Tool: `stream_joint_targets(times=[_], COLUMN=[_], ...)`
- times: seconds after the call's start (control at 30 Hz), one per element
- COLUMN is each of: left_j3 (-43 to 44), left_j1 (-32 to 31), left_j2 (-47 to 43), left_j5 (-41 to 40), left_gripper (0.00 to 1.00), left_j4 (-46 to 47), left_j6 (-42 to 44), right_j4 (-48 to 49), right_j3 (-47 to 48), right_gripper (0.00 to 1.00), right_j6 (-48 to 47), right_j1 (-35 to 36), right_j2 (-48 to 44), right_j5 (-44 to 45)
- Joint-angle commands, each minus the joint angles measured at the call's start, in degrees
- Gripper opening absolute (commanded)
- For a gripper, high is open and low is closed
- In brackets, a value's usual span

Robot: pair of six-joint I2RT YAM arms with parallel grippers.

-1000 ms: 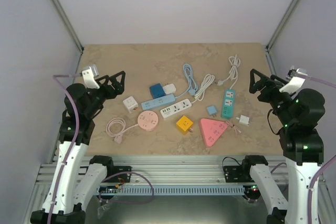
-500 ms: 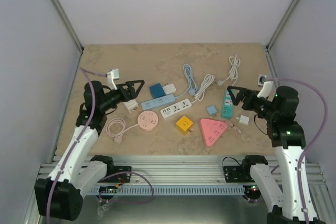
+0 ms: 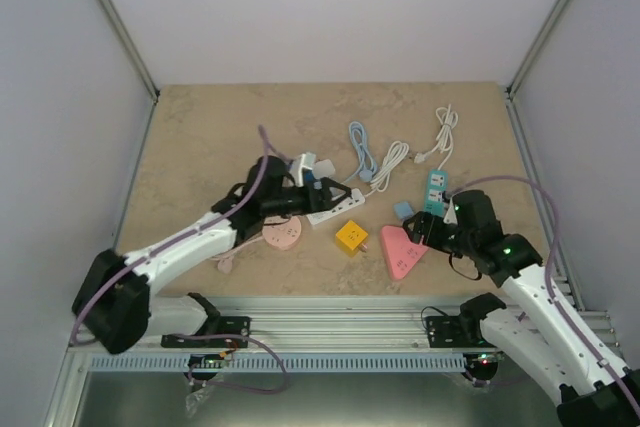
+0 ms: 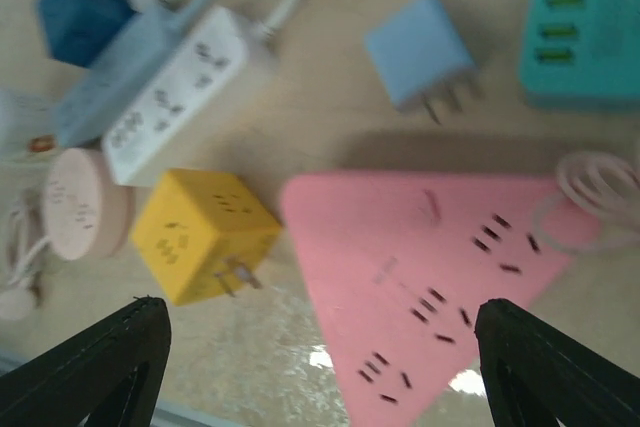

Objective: Insert the plug

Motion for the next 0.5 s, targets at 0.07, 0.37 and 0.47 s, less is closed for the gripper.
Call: stream_joint_targets(times=[0.07, 0.37, 0.47], left_j3=[10.49, 22.46, 26.03], left_j1=[-7.37, -11.25, -12.15], left_j2=[12.52, 30.58, 34.61], left_j5=[-5.17, -3.22, -3.92], left_gripper=[0.95, 0.97, 0.98], left_j4=[-2.50, -6.06, -10.94], left_j6=[0.45, 2.85, 4.74], right_j4=[-1.07, 14.25, 18.18], right_j3=[-5.87, -18.23, -20.03], right_gripper=[0.81, 0.82, 0.85], right_j6=[10.32, 17.86, 19.24], right_j1=[2.70, 2.40, 2.01], right_j2=[1.98, 1.97, 1.55], right_j5=[10.16, -0.12, -0.89])
